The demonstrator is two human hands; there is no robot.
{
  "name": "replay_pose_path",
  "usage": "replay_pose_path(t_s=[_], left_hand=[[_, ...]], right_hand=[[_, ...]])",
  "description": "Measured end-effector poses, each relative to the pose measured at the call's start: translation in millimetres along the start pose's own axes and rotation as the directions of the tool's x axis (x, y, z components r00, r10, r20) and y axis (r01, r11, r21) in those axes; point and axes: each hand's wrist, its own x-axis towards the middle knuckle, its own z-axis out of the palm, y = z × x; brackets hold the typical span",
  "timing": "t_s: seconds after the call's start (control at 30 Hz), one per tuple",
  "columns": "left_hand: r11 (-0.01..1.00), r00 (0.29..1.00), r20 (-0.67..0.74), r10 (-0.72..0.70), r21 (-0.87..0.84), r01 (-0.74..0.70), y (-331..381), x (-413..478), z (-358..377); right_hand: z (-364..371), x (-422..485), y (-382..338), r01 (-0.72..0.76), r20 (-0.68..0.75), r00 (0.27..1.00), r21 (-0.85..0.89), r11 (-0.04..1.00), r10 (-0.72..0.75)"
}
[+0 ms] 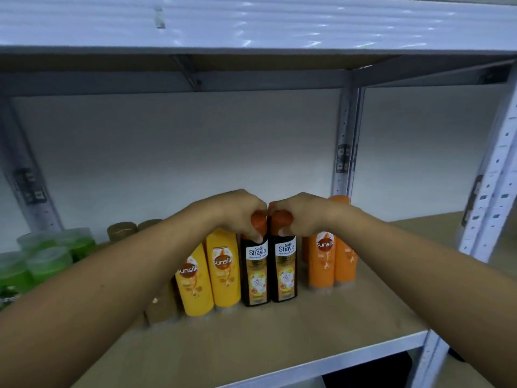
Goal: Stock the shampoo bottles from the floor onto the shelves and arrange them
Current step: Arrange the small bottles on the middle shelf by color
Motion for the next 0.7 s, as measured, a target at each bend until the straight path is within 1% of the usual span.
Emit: replay_pose_path(t_s=[0.17,0.3,0.53,0.7], left_hand=[[1.0,0.999,-0.037,0.004,-0.028,-0.005,7,4,5],[0.998,0.999,-0.042,0.008,-0.065,-0.011,7,8,7],[0.995,0.998,-0.065,0.027,-0.095,-0.033,8,13,11],[0.989,0.996,-0.075,0.038,-0.142,-0.048,4,12,12]], right_hand=[[5,0,0,-0.015,-0.058,0.998,-0.053,0.998,0.012],[5,-3,3,-0.028,-0.075,0.997,-0.038,0.999,0.025],[4,-4,12,0.003,-0.088,0.996,0.023,1.0,0.0],[5,-3,16,-0.008,-0.079,0.997,0.044,0.999,0.012]])
